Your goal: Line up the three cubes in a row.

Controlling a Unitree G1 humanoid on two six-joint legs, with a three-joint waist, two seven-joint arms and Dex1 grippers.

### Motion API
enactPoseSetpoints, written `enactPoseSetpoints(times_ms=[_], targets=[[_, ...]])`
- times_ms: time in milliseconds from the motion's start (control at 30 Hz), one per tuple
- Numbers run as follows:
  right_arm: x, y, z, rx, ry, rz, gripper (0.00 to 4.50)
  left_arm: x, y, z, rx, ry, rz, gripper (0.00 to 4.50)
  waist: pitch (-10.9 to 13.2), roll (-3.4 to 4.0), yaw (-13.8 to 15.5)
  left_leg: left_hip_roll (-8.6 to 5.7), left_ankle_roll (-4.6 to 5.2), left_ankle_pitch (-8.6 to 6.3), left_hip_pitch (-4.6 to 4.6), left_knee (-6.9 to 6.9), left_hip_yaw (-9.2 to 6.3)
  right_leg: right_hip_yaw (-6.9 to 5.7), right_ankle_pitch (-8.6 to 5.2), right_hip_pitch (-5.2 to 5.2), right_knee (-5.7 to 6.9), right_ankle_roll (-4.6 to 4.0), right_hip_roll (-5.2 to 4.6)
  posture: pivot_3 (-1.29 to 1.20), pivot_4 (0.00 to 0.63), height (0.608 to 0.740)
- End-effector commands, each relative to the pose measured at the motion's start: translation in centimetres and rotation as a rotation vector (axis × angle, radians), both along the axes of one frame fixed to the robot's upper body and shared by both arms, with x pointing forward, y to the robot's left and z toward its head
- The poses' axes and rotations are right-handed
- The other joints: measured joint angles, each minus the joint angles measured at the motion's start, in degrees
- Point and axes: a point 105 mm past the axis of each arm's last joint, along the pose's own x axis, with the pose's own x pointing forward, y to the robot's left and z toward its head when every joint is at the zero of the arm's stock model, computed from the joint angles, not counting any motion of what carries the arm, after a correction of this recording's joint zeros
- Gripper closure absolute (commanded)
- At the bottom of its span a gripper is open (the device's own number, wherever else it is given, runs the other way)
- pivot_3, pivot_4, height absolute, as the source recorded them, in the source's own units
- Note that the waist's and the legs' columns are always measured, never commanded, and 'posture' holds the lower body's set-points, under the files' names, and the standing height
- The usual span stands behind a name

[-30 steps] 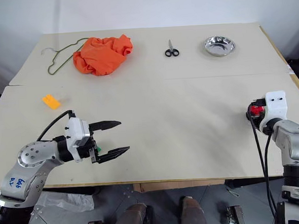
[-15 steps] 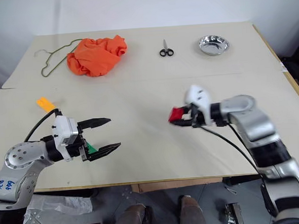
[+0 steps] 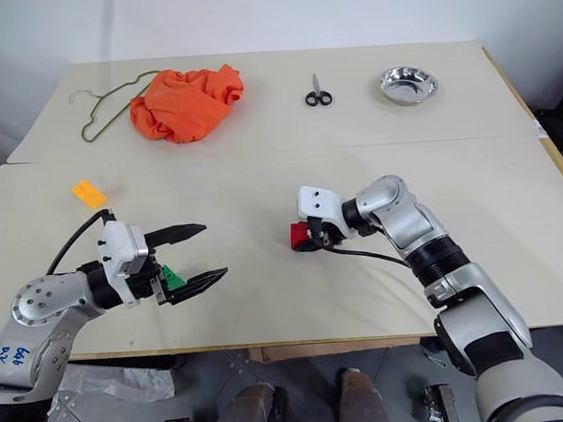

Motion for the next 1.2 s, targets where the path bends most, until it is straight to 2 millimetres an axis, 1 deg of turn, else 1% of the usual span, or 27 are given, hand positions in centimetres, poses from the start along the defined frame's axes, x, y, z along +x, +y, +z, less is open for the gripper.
enactPoseSetpoints(times_ms=[33,100,133,233,267,300,333,367,400,433,467,567,633,767,833,867,933,967,1000,1033,1133,1200], targets=[[-0.1,-0.1,1.3,0.043,-0.050,0.027,1.09,-0.4,1.1,1.4,0.002,-0.075,0.029,0.00,0.0,0.00,0.0,0.00,0.00,0.00,0.00,0.00,0.00,0.00,0.00,0.00,0.00,0.00,0.00,0.00,0.150,0.740],[0.2,-0.7,2.6,0.069,-0.101,0.029,0.42,-0.5,2.3,2.2,-0.030,-0.100,0.062,0.00,0.0,0.00,0.0,0.02,-0.01,0.00,0.00,-0.01,0.00,0.00,0.00,-0.02,-0.01,0.00,0.00,0.00,0.150,0.740],[0.3,-1.1,3.6,0.104,-0.131,0.039,0.08,-0.7,3.5,2.6,-0.041,-0.113,0.097,0.00,0.0,0.00,0.0,0.02,-0.01,0.00,-0.01,-0.01,0.01,0.00,0.00,-0.02,-0.01,0.00,0.01,0.00,0.150,0.740],[-0.1,-2.2,5.6,0.206,-0.198,0.072,0.03,-1.3,6.5,2.9,-0.056,-0.127,0.183,0.00,0.0,0.00,-0.1,0.04,-0.01,-0.01,-0.01,-0.02,0.02,-0.01,0.00,-0.02,-0.04,0.00,0.01,0.00,0.150,0.740],[-0.3,-2.5,5.9,0.236,-0.215,0.085,0.03,-1.5,7.2,2.9,-0.061,-0.128,0.204,0.00,0.0,0.00,-0.1,0.04,-0.02,-0.01,-0.01,-0.03,0.02,-0.01,0.00,-0.01,-0.06,0.00,0.01,0.00,0.150,0.740],[-1.1,-3.1,6.7,0.318,-0.237,0.122,0.03,-2.0,9.0,2.7,-0.071,-0.121,0.265,0.00,0.0,0.00,-0.1,0.05,-0.01,-0.01,0.00,-0.04,0.03,-0.01,0.00,-0.01,-0.06,0.00,0.00,0.00,0.150,0.740],[-1.8,-4.0,7.1,0.406,-0.206,0.124,0.03,-2.7,11.2,2.2,-0.073,-0.107,0.350,0.00,0.0,-0.03,-0.1,0.06,-0.02,-0.01,0.00,-0.05,0.03,-0.02,0.00,0.00,-0.08,0.00,0.01,0.00,0.150,0.740],[-2.2,-4.6,7.4,0.463,-0.180,0.126,0.03,-3.3,12.7,1.8,-0.073,-0.096,0.406,0.00,0.0,-0.04,-0.1,0.12,-0.03,-0.02,0.00,-0.07,0.00,-0.05,0.00,0.04,-0.13,0.00,0.02,0.00,0.150,0.740],[-2.9,-5.1,7.4,0.524,-0.168,0.132,0.03,-4.1,14.0,1.0,-0.067,-0.056,0.451,0.00,0.0,-0.04,-0.1,0.16,-0.03,-0.07,0.05,-0.08,0.02,-0.06,0.00,0.09,-0.15,-0.01,0.05,0.00,0.150,0.740],[-3.7,-5.6,7.1,0.578,-0.142,0.146,0.03,-5.2,15.3,-0.1,-0.058,-0.011,0.494,0.00,0.0,-0.05,0.0,0.15,-0.02,-0.07,0.04,-0.09,0.02,-0.06,0.00,0.09,-0.17,-0.01,0.04,0.00,0.150,0.740],[-4.6,-6.0,6.2,0.597,-0.128,0.155,0.03,-6.5,16.7,-1.4,-0.067,0.043,0.546,0.00,0.0,-0.05,0.0,0.17,-0.01,-0.08,0.03,-0.08,0.02,-0.07,0.00,0.10,-0.19,-0.01,0.04,0.00,0.150,0.740],[-7.0,-6.5,4.1,0.604,-0.102,0.198,0.03,-9.4,19.4,-3.8,-0.081,0.129,0.667,0.00,0.0,-0.04,0.1,0.18,0.06,-0.14,0.07,-0.11,0.07,-0.04,-0.01,0.17,-0.26,-0.01,0.01,0.00,0.150,0.740],[-8.2,-6.7,3.2,0.590,-0.098,0.237,0.03,-10.9,20.4,-4.8,-0.100,0.156,0.727,0.00,0.0,-0.04,0.2,0.18,0.08,-0.15,0.07,-0.05,0.08,-0.04,-0.01,0.19,-0.46,-0.01,-0.02,0.00,0.150,0.740],[-8.8,-7.3,2.5,0.608,-0.098,0.217,0.03,-13.0,20.9,-6.2,-0.124,0.193,0.802,0.00,0.0,-0.07,0.3,0.19,0.07,-0.14,0.18,-0.03,0.07,-0.01,0.04,0.33,-0.53,0.06,-0.06,0.00,0.150,0.740],[-9.0,-7.5,2.3,0.608,-0.097,0.220,0.03,-13.2,20.6,-6.6,-0.130,0.201,0.795,0.00,0.0,-0.08,0.3,0.22,0.05,-0.15,0.23,-0.03,0.05,-0.01,0.04,0.36,-0.53,0.04,-0.06,0.00,0.150,0.740],[-9.1,-7.6,2.1,0.598,-0.097,0.224,0.03,-13.0,20.1,-6.7,-0.138,0.204,0.771,0.00,0.0,-0.08,0.3,0.22,0.05,-0.15,0.22,-0.03,0.05,-0.01,0.03,0.35,-0.53,0.03,-0.06,0.00,0.150,0.740],[-9.3,-7.9,1.7,0.585,-0.107,0.233,0.03,-12.0,18.6,-6.4,-0.170,0.215,0.699,0.00,0.0,-0.07,0.3,0.23,0.05,-0.16,0.19,-0.04,0.04,-0.01,0.03,0.32,-0.53,0.03,-0.06,0.00,0.150,0.740],[-9.3,-8.1,1.6,0.580,-0.109,0.231,0.03,-11.7,17.2,-6.1,-0.220,0.257,0.633,0.00,0.0,-0.07,0.3,0.23,0.05,-0.15,0.19,-0.04,0.05,-0.01,0.03,0.32,-0.53,0.02,-0.06,0.00,0.150,0.740],[-9.3,-8.2,1.5,0.580,-0.114,0.230,0.03,-11.0,15.8,-5.8,-0.214,0.268,0.572,0.00,0.0,-0.08,0.3,0.23,0.05,-0.15,0.19,-0.04,0.05,0.00,0.04,0.33,-0.53,0.02,-0.07,0.00,0.150,0.740],[-9.3,-8.4,1.5,0.577,-0.112,0.229,0.03,-9.8,14.8,-5.2,-0.192,0.231,0.540,0.00,0.0,-0.08,0.3,0.23,0.05,-0.15,0.19,-0.04,0.04,0.01,0.04,0.33,-0.53,0.01,-0.08,0.00,0.150,0.740],[-9.4,-8.7,1.4,0.567,-0.104,0.226,0.03,-6.4,13.1,-3.6,-0.160,0.105,0.513,0.00,0.0,-0.03,0.9,0.21,0.04,-0.13,0.21,-0.03,0.02,0.00,0.06,0.34,-0.51,-0.01,-0.09,0.00,0.150,0.740],[-9.5,-8.8,1.3,0.567,-0.098,0.226,0.03,-5.0,11.5,-2.9,-0.194,0.078,0.482,0.00,0.0,-0.08,0.8,0.23,-0.03,-0.09,0.20,-0.03,0.02,-0.02,0.06,0.31,-0.46,-0.01,-0.04,0.00,0.150,0.740]])
